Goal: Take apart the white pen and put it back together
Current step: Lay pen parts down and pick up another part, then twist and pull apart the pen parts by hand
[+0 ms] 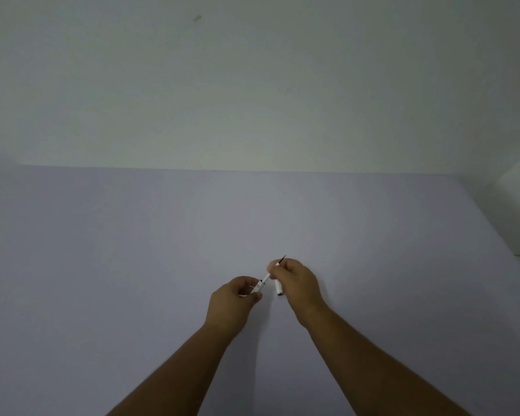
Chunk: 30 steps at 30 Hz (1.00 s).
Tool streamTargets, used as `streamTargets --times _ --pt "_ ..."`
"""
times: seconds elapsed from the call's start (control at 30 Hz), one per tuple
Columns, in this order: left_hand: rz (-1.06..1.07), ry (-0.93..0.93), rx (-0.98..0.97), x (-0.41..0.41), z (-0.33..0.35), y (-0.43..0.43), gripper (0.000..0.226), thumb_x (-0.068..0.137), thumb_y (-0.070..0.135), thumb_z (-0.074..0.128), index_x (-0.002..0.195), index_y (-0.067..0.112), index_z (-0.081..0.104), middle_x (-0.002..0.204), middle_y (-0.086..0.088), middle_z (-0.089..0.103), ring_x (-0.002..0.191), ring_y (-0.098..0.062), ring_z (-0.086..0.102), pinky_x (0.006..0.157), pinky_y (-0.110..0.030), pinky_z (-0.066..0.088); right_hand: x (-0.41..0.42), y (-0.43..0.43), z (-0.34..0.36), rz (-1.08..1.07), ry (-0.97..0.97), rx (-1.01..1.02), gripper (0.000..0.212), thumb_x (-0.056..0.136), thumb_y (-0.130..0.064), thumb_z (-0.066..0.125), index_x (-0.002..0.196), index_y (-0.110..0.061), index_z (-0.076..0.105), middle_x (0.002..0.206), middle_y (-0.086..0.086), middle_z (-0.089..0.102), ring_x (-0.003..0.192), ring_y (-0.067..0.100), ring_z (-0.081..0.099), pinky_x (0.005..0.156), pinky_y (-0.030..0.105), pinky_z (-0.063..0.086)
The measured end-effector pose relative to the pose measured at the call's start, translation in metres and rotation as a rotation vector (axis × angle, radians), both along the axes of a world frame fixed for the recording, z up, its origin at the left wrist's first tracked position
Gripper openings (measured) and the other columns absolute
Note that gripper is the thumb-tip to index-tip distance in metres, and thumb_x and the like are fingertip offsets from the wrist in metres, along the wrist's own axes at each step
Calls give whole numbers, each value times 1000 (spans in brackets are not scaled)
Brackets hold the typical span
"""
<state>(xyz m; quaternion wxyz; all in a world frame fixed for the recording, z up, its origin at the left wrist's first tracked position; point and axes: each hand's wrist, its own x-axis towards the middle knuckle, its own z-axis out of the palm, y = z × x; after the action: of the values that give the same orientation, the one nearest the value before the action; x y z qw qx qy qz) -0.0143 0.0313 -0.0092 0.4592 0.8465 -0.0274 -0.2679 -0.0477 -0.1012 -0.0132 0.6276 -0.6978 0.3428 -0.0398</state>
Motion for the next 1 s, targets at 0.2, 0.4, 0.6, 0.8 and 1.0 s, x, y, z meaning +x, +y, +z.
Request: streamTargets --times 0.2,0.4,0.6,0.8,1.0 --pt "-16 -14 -5 -2 0 -8 21 89 21 65 110 23 67 91 6 66 76 -5 56 62 -12 41 0 -13 6 137 2 -33 10 87 -23 63 79 -17 65 73 -5 62 70 11 55 61 21 45" --pt "-29 38 -53 1 -3 -4 25 88 23 64 110 35 61 87 5 66 77 -13 60 76 -34 55 5 -38 -1 10 104 -111 17 88 -25 60 91 -11 70 83 -2 65 79 15 58 75 28 46" --pt "-18 80 -101 2 -6 -1 32 91 22 60 117 40 59 91 -2 67 72 -13 60 53 -19 49 10 -40 -24 332 487 -587 34 85 -15 49 52 -18 46 58 3 49 70 25 52 62 29 39" --pt "7 108 -95 2 -12 5 32 91 21 60 120 36 59 86 1 67 76 -12 61 54 -18 46 15 -29 -32 331 580 -680 28 93 -25 46 104 -7 65 109 11 69 100 29 66 72 30 47" --pt "19 123 -96 2 -14 10 31 91 20 59 118 36 60 83 3 66 75 -12 61 54 -18 46 16 -25 -33 310 627 -667 25 91 -24 51 104 -8 65 110 9 69 100 27 67 74 31 50"
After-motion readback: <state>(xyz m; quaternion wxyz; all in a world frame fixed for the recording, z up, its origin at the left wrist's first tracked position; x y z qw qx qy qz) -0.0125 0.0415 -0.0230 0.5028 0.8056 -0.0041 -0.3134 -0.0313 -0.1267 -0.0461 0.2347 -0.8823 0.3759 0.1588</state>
